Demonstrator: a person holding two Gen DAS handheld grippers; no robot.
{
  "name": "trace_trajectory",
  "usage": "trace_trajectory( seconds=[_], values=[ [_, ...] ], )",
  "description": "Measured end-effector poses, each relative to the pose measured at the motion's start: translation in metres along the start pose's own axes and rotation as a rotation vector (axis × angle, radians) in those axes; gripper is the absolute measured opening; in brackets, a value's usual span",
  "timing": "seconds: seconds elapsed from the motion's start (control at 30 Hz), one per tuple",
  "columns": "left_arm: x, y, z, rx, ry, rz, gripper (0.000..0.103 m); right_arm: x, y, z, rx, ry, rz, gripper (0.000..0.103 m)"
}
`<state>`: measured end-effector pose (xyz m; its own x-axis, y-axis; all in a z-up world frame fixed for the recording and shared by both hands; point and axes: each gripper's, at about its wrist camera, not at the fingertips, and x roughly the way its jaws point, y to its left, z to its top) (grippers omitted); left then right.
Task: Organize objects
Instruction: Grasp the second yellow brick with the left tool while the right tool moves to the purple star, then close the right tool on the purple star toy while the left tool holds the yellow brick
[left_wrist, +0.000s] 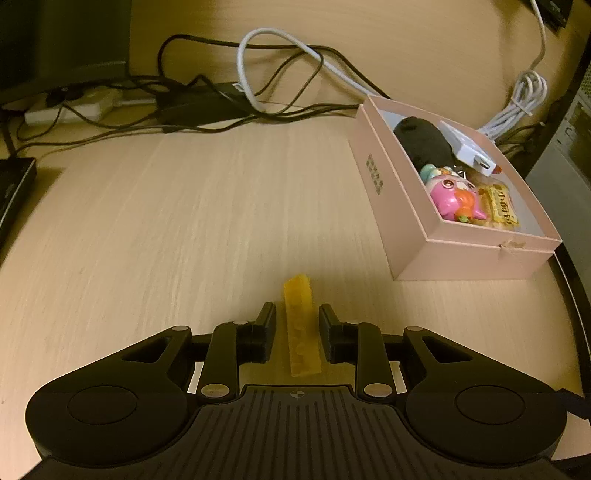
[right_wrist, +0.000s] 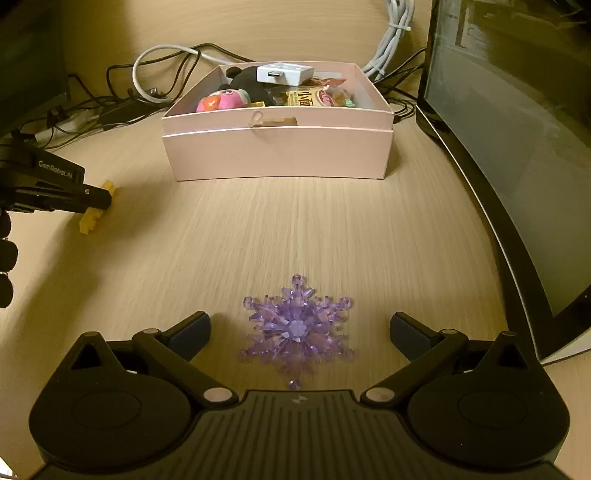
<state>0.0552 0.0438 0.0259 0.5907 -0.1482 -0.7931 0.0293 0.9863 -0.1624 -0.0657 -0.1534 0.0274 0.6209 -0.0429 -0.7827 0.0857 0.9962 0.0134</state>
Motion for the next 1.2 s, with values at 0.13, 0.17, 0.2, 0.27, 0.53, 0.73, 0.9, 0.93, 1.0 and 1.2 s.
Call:
trace_trajectory(
  seconds=[0.13,0.17,0.2,0.27,0.53,0.73,0.9,0.93,1.0,1.2],
  values=[
    [0.002,-0.001,0.002,0.001,0.0,-0.001,0.028,0.0,0.0,0.001,-0.002,0.002,0.001,0.103],
    [0.002,-0.002,0.003,0.004,-0.001,-0.001,0.028,0.0,0.0,0.001,-0.003,0.002,0.001,0.103],
    [0.003,-0.002,0.003,0.006,-0.002,0.0,0.028,0.0,0.0,0.001,-0.002,0.002,0.0,0.103],
    [0.004,-0.003,0.004,0.01,-0.004,0.002,0.028,-0.001,0.001,0.001,-0.001,0.002,0.0,0.103],
    [0.005,-0.013,0.001,0.067,-0.017,0.002,0.024,-0.001,0.0,0.001,-0.005,0.0,0.002,0.103],
    [-0.008,-0.03,-0.019,0.128,0.011,-0.042,0.02,-0.001,-0.001,0.001,-0.013,-0.001,0.008,0.103],
    [-0.026,-0.045,-0.044,0.196,0.048,-0.086,0.02,0.001,-0.003,0.002,-0.026,0.001,0.019,0.103],
    [-0.028,-0.046,-0.048,0.2,0.052,-0.093,0.02,0.001,-0.002,0.002,-0.028,0.002,0.02,0.103],
    [-0.032,-0.046,-0.053,0.195,0.056,-0.103,0.02,0.001,-0.001,0.003,-0.033,0.005,0.023,0.103],
    [-0.039,-0.042,-0.058,0.171,0.055,-0.114,0.02,0.002,0.003,0.007,-0.065,0.027,0.047,0.103]
  ],
)
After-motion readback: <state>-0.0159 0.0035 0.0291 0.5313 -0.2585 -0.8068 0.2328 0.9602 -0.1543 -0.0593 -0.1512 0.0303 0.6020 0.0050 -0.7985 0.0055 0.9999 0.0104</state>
